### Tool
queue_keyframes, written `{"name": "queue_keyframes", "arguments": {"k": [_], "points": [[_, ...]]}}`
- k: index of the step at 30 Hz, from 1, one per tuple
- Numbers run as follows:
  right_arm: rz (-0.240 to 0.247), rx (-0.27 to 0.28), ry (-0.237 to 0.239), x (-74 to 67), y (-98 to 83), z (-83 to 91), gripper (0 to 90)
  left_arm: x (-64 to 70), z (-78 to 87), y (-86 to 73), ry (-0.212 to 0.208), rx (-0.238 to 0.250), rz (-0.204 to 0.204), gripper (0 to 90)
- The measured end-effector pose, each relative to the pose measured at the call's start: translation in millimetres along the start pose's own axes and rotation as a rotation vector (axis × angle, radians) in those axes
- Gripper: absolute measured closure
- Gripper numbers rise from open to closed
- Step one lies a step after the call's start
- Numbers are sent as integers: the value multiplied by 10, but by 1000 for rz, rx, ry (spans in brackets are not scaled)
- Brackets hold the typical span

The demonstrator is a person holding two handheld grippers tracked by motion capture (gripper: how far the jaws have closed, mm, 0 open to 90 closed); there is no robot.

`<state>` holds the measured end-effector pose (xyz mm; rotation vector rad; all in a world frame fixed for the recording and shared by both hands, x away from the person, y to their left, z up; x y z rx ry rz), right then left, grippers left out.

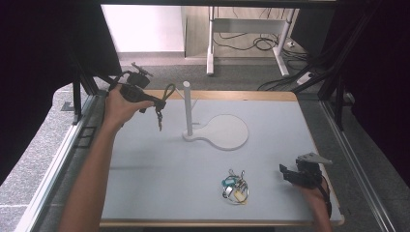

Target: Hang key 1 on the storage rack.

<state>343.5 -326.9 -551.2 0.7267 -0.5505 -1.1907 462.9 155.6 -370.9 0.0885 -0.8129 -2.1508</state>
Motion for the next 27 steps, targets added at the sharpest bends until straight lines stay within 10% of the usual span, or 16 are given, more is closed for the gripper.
{"name": "queue_keyframes", "arguments": {"k": [27], "points": [[1, 1, -3, 14, -10, -13, 298, 66, -284, 19, -47, -47, -16, 663]]}}
Point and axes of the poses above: each handheld gripper's, and its own axes: z roughly backward along the jaws, y roughly out of its top, x roughly to its right, the point moved 7 cm from there along -z, roughly forward along the jaws, and after that the axes turned 1 degree about -z, right-handed, at the moved point
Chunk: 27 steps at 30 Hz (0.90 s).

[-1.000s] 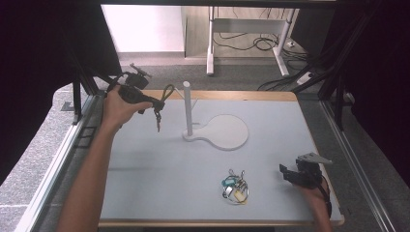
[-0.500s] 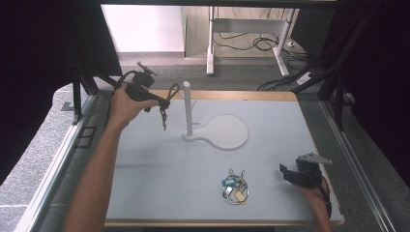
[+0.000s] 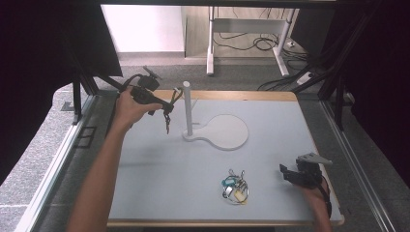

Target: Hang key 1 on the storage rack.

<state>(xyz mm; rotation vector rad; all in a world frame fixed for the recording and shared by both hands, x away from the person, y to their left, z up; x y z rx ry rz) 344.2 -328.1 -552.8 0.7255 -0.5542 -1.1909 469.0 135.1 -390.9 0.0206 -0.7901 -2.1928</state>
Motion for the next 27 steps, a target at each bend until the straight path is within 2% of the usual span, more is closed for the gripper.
{"name": "queue_keyframes", "arguments": {"k": [6, 10, 21, 27], "points": [[0, 3, 3, -4, 6, 3, 299, 62, -73, -4, -6, -11, -16, 662], [8, 2, 3, -16, 8, 0, 298, 84, -147, -5, 7, -19, -21, 660], [5, 1, -2, -1, 5, -2, 298, 39, -271, -41, 13, -22, -4, 661], [9, -10, -7, -12, -10, -24, 297, 55, -269, -85, 23, -25, -24, 651]]}}
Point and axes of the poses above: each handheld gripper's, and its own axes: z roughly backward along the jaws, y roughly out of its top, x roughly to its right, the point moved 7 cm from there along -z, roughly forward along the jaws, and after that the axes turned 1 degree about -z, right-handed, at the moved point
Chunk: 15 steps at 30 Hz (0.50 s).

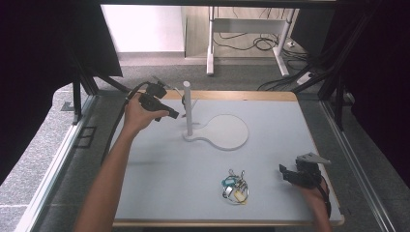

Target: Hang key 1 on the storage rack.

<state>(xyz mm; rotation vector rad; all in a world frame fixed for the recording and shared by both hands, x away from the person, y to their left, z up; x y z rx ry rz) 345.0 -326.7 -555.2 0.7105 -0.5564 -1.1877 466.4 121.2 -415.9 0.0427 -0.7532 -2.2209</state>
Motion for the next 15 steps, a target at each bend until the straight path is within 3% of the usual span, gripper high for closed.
{"name": "queue_keyframes", "arguments": {"k": [4, 8, 12, 15], "points": [[7, 1, -1, -14, 4, 1, 298, 52, 21, -54, 10, 7, -25, 600], [13, 17, 13, -43, 20, 20, 298, 91, 46, -208, 19, 21, -53, 541], [28, 36, 45, -91, 42, 36, 296, 146, 66, -367, -10, 27, -80, 486], [44, 41, 65, -128, 48, 37, 292, 168, 75, -443, -7, 41, -89, 447]]}}
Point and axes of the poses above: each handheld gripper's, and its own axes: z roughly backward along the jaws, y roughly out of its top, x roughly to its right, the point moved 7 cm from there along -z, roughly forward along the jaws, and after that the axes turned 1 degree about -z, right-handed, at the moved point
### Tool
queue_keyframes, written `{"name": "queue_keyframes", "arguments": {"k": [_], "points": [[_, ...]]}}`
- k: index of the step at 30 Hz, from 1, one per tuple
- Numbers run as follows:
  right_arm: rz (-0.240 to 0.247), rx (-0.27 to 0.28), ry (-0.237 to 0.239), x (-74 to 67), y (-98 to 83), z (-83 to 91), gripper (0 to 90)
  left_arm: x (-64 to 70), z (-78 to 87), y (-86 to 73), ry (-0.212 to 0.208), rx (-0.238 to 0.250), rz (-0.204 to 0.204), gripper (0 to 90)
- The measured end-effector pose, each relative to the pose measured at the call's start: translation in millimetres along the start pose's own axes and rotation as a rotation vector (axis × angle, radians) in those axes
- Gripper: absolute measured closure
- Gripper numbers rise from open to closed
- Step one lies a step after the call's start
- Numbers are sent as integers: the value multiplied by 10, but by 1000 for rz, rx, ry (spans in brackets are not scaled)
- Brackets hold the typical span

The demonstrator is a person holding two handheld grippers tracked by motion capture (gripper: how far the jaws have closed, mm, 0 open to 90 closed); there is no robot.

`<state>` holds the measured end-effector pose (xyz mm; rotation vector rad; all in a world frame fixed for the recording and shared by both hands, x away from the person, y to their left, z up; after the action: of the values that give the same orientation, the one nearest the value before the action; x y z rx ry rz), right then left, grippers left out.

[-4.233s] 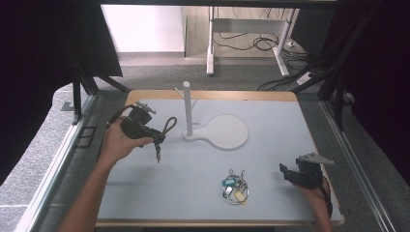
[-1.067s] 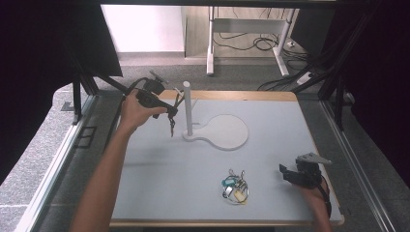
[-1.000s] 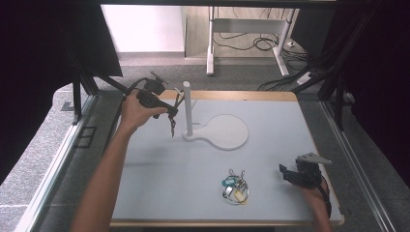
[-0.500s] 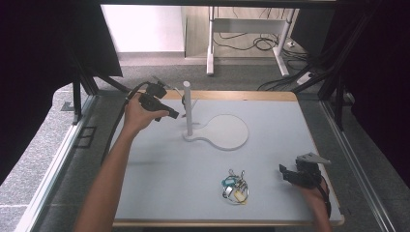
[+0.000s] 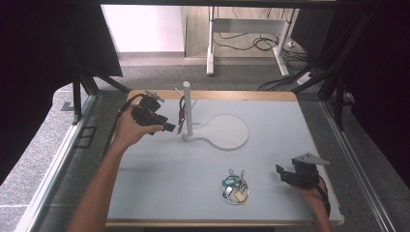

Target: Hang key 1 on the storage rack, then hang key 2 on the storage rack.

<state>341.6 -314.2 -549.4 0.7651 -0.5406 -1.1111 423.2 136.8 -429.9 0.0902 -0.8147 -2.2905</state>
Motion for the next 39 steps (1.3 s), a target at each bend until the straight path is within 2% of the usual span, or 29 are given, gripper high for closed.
{"name": "queue_keyframes", "arguments": {"k": [2, 5, 10, 12, 19, 28, 30, 33, 36, 37, 39], "points": [[27, 1, 19, -58, 9, -8, 284, 39, -7, -115, 12, 8, -12, 438], [43, -2, 32, -98, 11, -17, 282, 61, -17, -189, 23, 9, -18, 433], [46, -4, 50, -130, 12, -21, 284, 175, -61, -367, 35, 32, -31, 385], [51, -3, 56, -144, 14, -18, 288, 222, -87, -433, 50, 30, -42, 366], [63, -5, 60, -168, 25, -16, 295, 334, -173, -617, 56, 16, -59, 331], [42, -5, 59, -188, 60, -3, 313, 380, -235, -830, 61, 32, -49, 323], [51, -7, 69, -225, 67, -13, 313, 377, -256, -898, 54, 57, -30, 327], [56, -12, 72, -254, 72, -24, 312, 374, -287, -962, 69, 45, -38, 327], [38, -15, 83, -259, 75, -10, 310, 407, -331, -1019, 46, 51, -36, 319], [36, -15, 84, -257, 80, -3, 306, 401, -345, -1040, 51, 43, -40, 316], [31, -20, 81, -250, 99, 20, 298, 380, -377, -1072, 85, 27, -48, 310]]}}
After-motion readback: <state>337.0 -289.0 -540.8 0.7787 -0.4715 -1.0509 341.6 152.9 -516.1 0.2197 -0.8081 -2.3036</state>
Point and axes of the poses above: each handheld gripper's, and its own axes: z roughly backward along the jaws, y roughly out of its top, x roughly to its right, the point moved 7 cm from there along -z, roughly forward along the jaws, and after that the axes turned 1 degree about -z, right-handed, at the moved point
